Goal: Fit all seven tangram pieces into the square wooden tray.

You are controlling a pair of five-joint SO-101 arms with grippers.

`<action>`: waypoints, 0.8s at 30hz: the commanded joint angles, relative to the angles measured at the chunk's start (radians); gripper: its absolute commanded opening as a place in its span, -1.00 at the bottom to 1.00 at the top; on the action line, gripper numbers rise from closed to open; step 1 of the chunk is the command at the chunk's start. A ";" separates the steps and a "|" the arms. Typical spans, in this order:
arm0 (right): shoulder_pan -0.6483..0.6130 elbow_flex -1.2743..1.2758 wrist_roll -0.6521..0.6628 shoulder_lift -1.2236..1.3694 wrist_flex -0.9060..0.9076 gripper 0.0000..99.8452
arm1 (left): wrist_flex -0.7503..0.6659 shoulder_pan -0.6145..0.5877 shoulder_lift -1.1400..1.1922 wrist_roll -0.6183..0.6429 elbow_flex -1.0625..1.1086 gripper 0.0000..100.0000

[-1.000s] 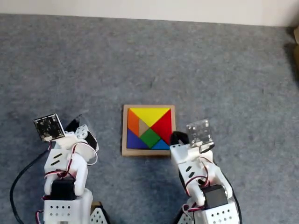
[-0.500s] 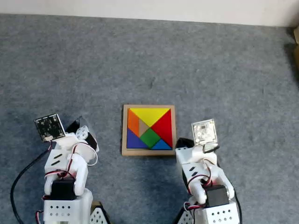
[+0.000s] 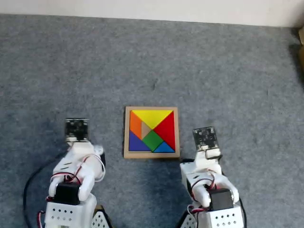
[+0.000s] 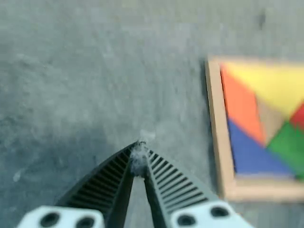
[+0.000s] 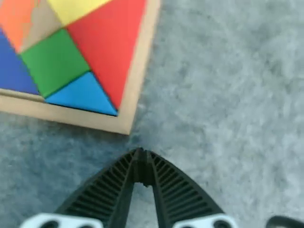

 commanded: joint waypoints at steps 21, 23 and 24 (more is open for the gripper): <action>0.263 0.143 0.002 -0.016 0.035 -0.99 | 0.212 0.021 -0.005 -0.118 0.019 -0.99; 0.283 0.143 0.003 -0.016 0.035 -0.99 | 0.212 0.021 -0.005 -0.118 0.019 -0.99; 0.286 0.143 0.003 -0.016 0.035 -0.99 | 0.212 0.021 -0.005 -0.118 0.019 -0.99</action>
